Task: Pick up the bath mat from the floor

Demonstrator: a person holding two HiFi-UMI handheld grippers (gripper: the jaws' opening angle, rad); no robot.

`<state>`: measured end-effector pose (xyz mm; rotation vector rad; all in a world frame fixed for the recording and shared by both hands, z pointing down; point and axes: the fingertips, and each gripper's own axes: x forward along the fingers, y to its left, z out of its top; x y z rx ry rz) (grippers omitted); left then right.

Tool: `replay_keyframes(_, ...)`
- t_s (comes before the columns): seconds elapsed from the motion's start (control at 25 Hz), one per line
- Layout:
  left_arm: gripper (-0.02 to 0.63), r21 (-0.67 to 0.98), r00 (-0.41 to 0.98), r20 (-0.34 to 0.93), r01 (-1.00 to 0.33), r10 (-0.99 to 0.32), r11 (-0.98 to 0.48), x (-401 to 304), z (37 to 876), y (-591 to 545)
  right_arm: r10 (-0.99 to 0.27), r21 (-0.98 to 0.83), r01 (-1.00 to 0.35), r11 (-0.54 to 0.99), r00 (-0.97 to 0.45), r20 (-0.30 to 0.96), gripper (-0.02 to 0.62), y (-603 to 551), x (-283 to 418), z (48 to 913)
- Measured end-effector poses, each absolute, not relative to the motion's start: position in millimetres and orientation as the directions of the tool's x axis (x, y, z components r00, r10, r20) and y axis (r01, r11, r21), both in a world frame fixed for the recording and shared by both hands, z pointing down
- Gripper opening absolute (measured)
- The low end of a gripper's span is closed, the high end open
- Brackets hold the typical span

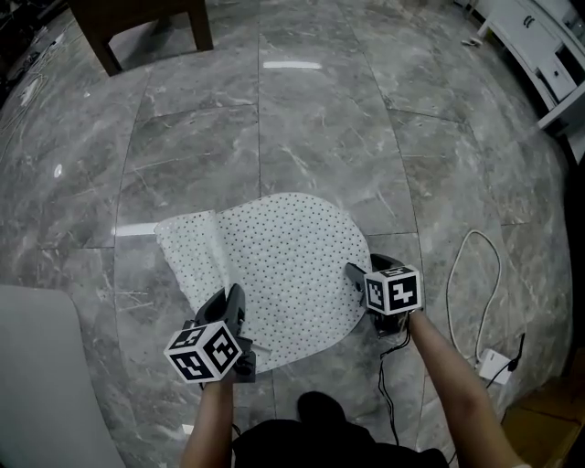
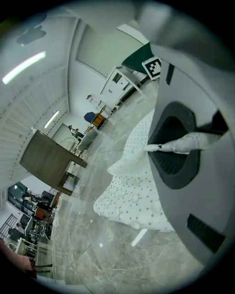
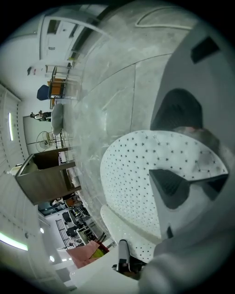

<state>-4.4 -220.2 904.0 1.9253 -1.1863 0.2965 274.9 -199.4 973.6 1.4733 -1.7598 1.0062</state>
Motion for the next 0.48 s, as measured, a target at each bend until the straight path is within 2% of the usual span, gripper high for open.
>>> replay_keyframes(0.28,0.029,0.547,0.512,0.571,-0.820,-0.642,-0.167,-24.2,902.2,-214.6,-0.489,-0.278,-0.959,0.046,-0.265,0.831,0.250,-196.1,259.3,970.7)
replay_keyframes(0.48,0.029,0.555,0.506,0.559,-0.817,-0.657,-0.157,-39.4,896.0,-208.8,-0.430,-0.314,-0.935,0.165,-0.355,0.830,0.245,-188.0,218.8,962.6)
